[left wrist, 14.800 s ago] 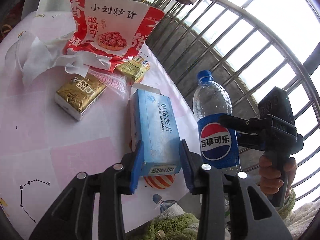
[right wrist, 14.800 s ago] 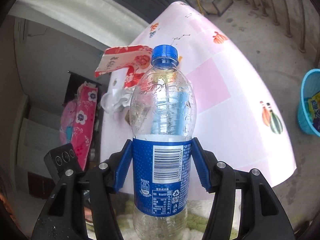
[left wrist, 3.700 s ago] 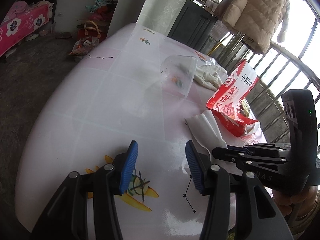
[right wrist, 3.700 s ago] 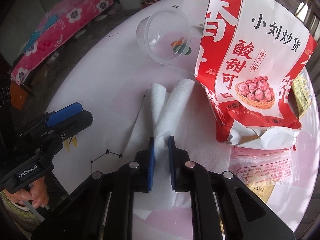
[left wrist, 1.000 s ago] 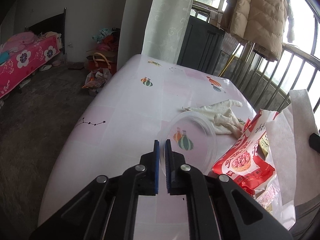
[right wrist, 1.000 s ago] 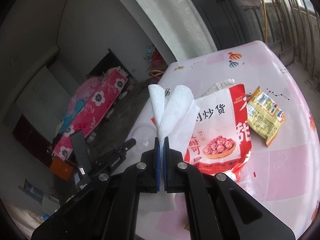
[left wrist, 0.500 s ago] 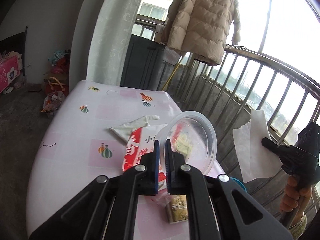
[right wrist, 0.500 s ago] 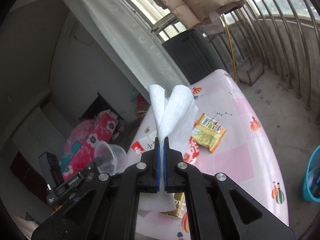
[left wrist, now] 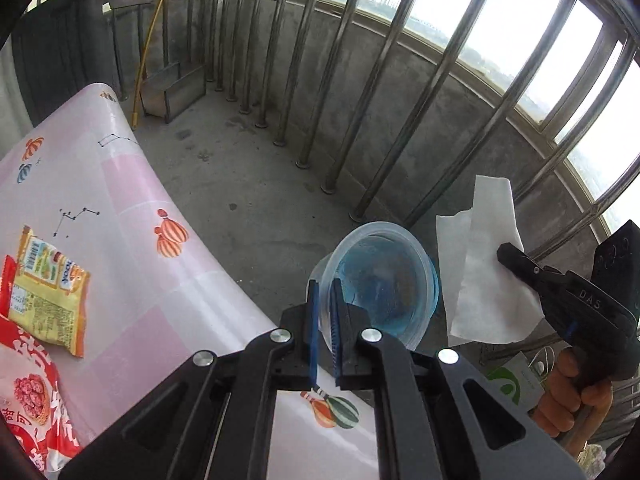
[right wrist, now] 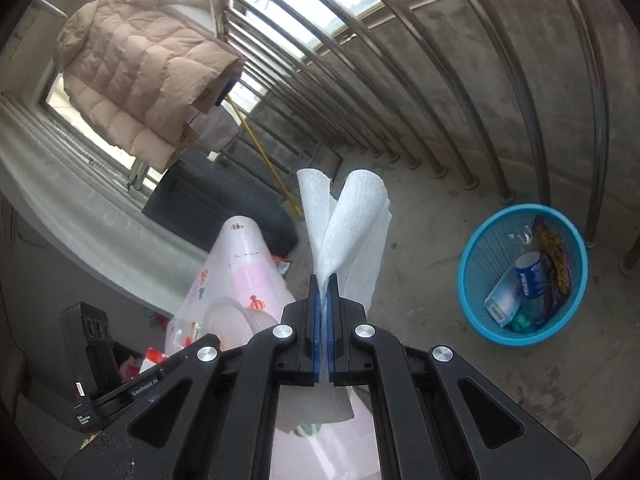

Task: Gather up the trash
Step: 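Carry cup and tissues to the wastebasket and release them inside, then move both tools back from the wastebasket to the table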

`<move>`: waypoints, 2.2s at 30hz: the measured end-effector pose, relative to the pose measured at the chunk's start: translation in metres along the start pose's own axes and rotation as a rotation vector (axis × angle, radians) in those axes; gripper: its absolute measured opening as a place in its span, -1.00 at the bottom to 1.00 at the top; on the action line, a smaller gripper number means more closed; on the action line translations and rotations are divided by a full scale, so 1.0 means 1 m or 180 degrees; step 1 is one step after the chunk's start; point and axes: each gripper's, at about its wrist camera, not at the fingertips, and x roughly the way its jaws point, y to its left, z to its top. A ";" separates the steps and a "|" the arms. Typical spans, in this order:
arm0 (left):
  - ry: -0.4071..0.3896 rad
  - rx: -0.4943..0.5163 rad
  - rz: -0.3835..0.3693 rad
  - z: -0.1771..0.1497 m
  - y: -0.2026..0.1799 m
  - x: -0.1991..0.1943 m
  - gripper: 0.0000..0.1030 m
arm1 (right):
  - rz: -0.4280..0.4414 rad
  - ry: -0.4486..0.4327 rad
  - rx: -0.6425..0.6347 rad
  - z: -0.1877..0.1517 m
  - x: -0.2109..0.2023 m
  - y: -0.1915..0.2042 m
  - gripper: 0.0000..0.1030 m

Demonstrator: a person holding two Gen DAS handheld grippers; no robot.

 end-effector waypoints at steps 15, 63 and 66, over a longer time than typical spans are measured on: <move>0.0619 0.0151 -0.0196 0.037 -0.088 0.208 -0.28 | -0.1233 0.0358 0.0467 0.022 0.080 -0.154 -0.46; -0.1355 -0.1823 0.1199 -0.299 0.210 -0.214 0.38 | 0.0533 0.1968 -0.1973 -0.210 0.037 0.212 0.16; -0.1238 -0.1916 0.1232 -0.306 0.221 -0.207 0.38 | 0.0441 0.2075 -0.2216 -0.238 0.045 0.230 0.34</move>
